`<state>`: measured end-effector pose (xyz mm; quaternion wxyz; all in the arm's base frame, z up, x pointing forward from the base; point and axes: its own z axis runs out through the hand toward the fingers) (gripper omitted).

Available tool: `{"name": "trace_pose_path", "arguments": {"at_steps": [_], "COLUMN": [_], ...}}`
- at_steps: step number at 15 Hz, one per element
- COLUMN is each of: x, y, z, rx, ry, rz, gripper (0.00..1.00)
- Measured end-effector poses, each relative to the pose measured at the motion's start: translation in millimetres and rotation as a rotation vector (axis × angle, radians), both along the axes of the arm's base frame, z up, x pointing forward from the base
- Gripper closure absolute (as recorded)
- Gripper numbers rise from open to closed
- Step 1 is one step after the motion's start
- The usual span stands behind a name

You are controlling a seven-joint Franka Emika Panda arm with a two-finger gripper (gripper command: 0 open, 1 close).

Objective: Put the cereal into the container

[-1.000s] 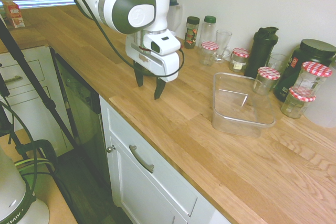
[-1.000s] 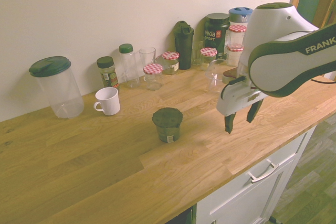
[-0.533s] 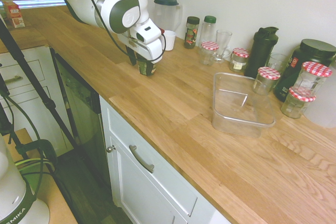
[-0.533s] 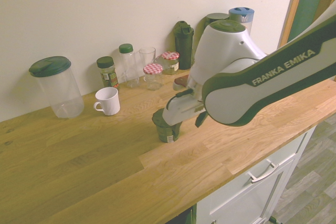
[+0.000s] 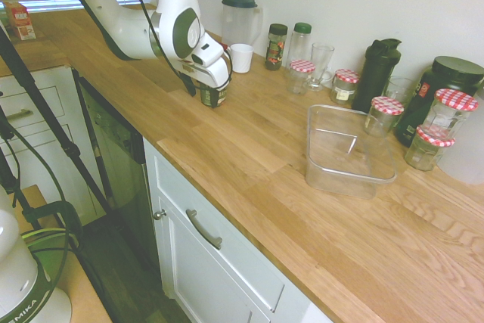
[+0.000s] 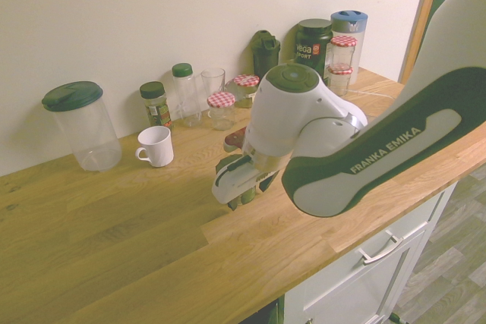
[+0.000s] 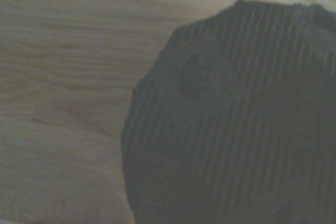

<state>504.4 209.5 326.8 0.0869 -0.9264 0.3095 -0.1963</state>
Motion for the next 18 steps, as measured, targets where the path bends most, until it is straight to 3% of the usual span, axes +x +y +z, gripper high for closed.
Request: {"name": "trace_pose_path", "arguments": {"at_steps": [2, 4, 5, 18], "x": [2, 3, 2, -2], "y": [-1, 2, 5, 13], "z": [5, 4, 0, -1], "rx": [-0.01, -0.015, -0.013, 0.034], "ry": [-0.065, -0.085, -0.087, -0.138], "rz": [-0.003, -0.014, -0.015, 0.004], "gripper": [0.0, 0.0, 1.0, 1.0]}}
